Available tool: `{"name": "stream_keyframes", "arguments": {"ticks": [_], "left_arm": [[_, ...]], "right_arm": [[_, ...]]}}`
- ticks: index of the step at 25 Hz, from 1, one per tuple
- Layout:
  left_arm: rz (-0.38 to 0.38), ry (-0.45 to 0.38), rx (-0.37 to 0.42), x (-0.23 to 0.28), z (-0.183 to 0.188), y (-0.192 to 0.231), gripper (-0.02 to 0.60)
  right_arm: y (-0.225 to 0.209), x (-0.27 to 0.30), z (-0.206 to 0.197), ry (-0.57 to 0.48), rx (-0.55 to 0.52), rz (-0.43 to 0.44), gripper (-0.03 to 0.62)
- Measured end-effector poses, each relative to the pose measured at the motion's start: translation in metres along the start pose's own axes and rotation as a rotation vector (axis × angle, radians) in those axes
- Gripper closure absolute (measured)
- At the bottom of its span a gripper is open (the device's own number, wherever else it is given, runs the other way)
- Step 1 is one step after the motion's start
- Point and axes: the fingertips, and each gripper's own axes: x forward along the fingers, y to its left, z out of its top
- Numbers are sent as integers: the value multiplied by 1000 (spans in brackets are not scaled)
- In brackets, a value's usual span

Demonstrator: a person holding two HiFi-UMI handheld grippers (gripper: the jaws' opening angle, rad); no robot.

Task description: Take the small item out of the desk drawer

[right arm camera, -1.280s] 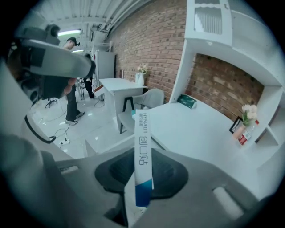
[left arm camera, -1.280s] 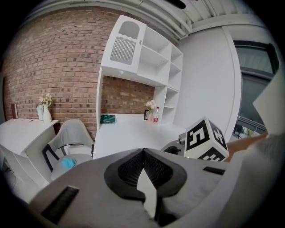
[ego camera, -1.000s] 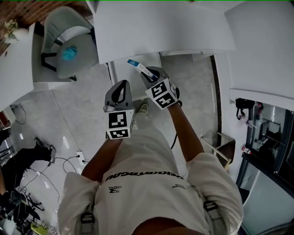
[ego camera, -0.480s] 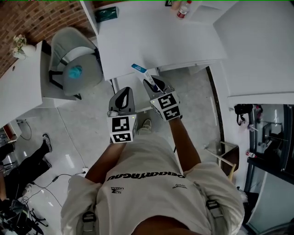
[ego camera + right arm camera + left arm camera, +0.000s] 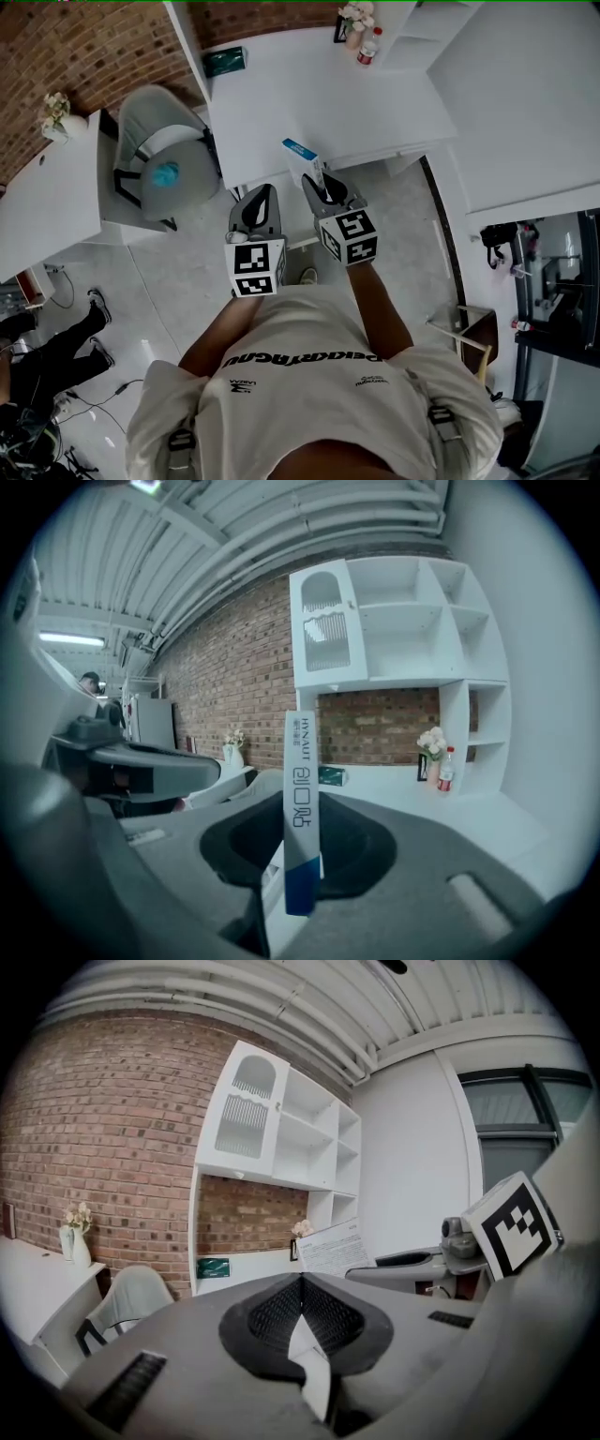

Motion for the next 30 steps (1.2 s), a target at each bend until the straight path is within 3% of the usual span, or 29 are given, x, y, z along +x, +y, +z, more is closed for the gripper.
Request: {"name": "stream_keyframes", "arguments": {"ticks": [14, 30], "left_arm": [[-51, -39, 35, -9, 29, -26, 584], [-36, -44, 27, -1, 34, -36, 584]], "right_arm": [[-5, -42, 34, -107, 42, -58, 516], [-12, -51, 44, -146, 108, -16, 516]]}}
